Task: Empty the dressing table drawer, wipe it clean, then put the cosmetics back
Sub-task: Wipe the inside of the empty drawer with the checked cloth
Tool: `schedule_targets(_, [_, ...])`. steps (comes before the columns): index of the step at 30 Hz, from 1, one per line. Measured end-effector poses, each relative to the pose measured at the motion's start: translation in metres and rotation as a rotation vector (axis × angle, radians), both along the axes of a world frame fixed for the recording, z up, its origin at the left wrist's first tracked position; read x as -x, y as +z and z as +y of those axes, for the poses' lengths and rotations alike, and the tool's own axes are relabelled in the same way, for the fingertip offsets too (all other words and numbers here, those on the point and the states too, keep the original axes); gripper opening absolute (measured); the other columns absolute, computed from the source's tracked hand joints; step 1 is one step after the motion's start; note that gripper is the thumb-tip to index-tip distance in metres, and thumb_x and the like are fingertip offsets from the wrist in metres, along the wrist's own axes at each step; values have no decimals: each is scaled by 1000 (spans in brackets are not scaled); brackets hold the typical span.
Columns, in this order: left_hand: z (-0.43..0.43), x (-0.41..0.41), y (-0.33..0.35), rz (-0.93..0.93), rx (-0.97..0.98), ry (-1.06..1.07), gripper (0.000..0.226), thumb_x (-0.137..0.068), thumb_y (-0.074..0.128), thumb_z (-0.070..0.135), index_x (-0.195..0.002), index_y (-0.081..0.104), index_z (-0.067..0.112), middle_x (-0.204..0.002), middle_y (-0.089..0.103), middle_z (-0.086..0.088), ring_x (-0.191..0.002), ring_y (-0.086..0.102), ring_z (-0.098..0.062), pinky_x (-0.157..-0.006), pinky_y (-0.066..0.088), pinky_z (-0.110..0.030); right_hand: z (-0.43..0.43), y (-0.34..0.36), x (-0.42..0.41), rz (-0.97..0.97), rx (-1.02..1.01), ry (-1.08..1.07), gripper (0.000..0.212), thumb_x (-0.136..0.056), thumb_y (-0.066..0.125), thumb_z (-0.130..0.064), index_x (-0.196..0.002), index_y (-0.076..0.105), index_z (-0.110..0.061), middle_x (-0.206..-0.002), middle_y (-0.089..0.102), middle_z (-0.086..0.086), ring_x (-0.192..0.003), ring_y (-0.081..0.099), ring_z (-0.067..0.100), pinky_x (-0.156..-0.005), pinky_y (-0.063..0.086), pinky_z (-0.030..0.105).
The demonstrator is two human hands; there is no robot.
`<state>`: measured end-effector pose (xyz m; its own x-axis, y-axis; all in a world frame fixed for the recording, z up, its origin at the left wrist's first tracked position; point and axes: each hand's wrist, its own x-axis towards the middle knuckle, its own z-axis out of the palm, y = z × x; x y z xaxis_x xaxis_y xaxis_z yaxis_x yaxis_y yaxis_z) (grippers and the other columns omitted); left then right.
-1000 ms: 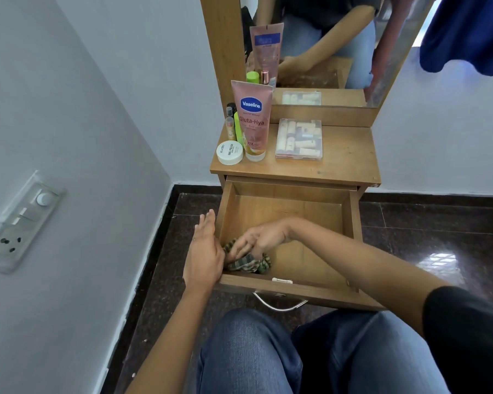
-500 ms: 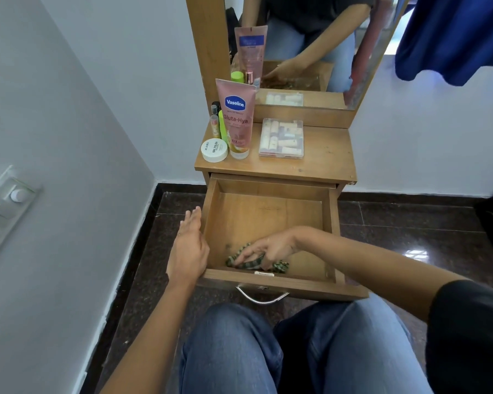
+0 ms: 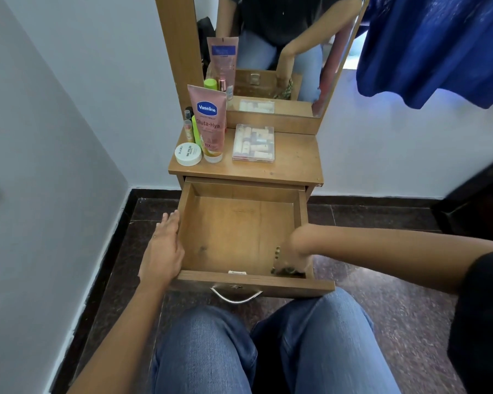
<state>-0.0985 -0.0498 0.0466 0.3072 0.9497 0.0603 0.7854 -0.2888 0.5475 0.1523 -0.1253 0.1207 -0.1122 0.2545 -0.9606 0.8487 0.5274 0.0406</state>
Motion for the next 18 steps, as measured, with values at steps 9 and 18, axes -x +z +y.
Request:
schedule_targets(9, [1, 3, -5, 37, 40, -14, 62, -96, 40, 6, -152, 21, 25, -158, 22, -6, -143, 26, -23, -111, 34, -42, 4, -28, -17, -278, -316, 139, 36, -99, 46, -21, -131, 52, -9, -135, 52, 9, -123, 50, 29, -104, 41, 42])
schedule_targets(18, [5, 5, -9, 42, 28, -32, 64, -94, 42, 6, -151, 21, 27, -156, 27, -5, -143, 27, -19, -110, 38, -43, 45, -35, -71, -101, -714, -104, 37, -102, 36, -24, -131, 54, -10, -144, 46, 9, -137, 37, 25, -115, 26, 39])
